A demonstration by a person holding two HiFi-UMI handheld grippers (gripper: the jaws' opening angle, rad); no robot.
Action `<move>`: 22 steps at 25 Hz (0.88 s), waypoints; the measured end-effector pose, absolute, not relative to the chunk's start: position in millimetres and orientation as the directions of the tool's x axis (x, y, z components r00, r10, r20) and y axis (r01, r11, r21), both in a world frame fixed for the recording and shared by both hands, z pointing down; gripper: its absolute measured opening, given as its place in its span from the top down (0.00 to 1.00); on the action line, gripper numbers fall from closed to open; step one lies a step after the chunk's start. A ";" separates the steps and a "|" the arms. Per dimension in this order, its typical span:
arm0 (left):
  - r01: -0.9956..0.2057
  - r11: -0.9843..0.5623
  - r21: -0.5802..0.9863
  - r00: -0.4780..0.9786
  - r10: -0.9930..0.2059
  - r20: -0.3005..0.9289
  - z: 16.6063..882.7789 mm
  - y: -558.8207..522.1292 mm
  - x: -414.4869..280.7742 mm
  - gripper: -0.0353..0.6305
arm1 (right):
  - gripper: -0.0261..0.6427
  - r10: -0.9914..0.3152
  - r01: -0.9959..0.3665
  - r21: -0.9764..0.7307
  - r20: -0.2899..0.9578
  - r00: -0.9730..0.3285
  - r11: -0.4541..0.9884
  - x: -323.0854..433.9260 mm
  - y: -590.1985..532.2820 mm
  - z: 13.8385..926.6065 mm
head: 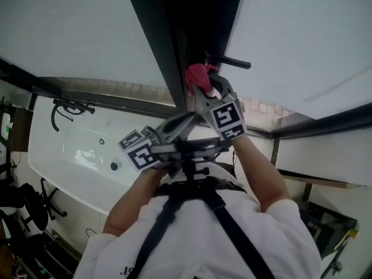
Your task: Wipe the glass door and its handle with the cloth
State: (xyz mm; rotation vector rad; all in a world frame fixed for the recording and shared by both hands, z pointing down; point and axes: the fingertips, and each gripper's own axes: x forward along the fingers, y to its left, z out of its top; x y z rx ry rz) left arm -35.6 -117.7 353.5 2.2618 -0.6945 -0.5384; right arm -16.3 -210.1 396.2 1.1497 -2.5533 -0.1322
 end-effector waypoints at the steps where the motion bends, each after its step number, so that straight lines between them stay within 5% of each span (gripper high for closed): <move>1: -0.324 -0.610 0.723 0.770 -0.614 -0.174 353.8 -117.8 -36.0 0.96 | 0.80 -0.736 -0.709 0.212 0.287 -0.613 0.673 -16.7 -211.0 404.4; 11: -0.334 -0.601 0.726 0.762 -0.626 -0.168 354.3 -117.5 -37.7 0.96 | 0.80 -0.766 -0.752 0.215 0.358 -0.533 0.624 20.0 -214.9 437.1; 22: -0.316 -0.612 0.725 0.781 -0.602 -0.167 354.2 -117.7 -33.9 0.96 | 0.80 -0.897 -0.847 0.299 0.098 -0.431 0.439 50.8 -228.8 357.5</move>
